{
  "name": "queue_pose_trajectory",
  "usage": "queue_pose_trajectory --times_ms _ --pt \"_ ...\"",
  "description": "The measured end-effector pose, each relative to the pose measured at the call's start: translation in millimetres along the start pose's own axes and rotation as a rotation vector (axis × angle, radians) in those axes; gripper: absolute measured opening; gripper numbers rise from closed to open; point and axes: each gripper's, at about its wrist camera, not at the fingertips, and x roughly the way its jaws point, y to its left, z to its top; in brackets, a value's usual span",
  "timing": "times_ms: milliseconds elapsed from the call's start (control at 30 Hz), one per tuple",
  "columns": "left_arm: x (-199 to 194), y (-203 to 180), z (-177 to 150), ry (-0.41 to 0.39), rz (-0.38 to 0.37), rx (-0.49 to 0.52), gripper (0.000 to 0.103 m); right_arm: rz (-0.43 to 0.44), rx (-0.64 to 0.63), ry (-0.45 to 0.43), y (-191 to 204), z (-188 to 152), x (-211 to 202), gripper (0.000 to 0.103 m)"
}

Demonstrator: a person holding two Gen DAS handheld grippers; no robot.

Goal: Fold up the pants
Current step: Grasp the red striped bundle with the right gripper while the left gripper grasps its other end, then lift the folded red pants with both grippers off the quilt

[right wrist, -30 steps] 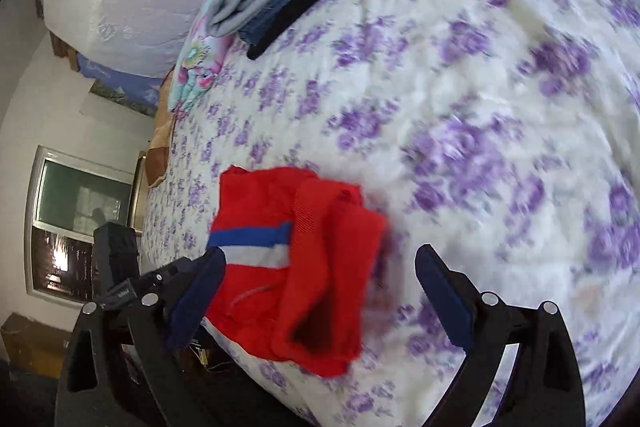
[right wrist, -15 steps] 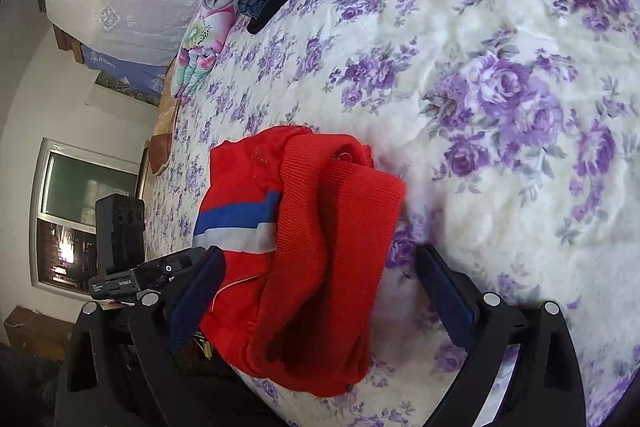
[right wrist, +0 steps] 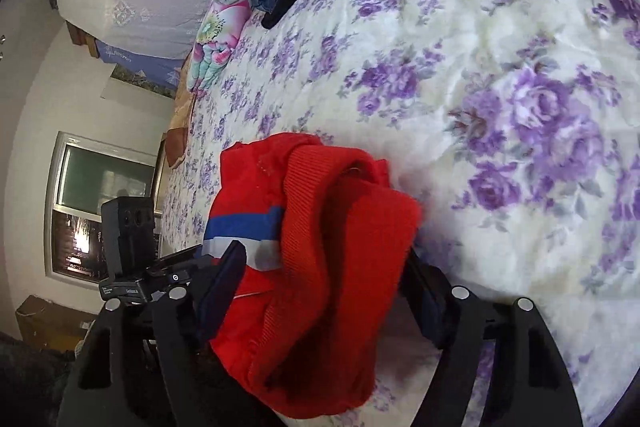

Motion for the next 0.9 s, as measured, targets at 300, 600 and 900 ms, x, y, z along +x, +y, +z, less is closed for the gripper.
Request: queue_pose_trajectory --times_ms 300,600,900 --pt "5.6 -4.7 5.8 -0.007 0.012 0.023 0.099 -0.147 -0.127 -0.006 29.8 -4.4 12.9 0.063" --pt "3.5 -11.8 6.9 -0.019 0.012 0.062 0.087 -0.207 -0.213 -0.007 48.2 -9.3 6.2 0.049" --pt "2.8 -19.1 7.2 -0.035 0.033 0.076 0.077 -0.215 -0.205 -0.029 46.5 -16.6 9.5 0.041"
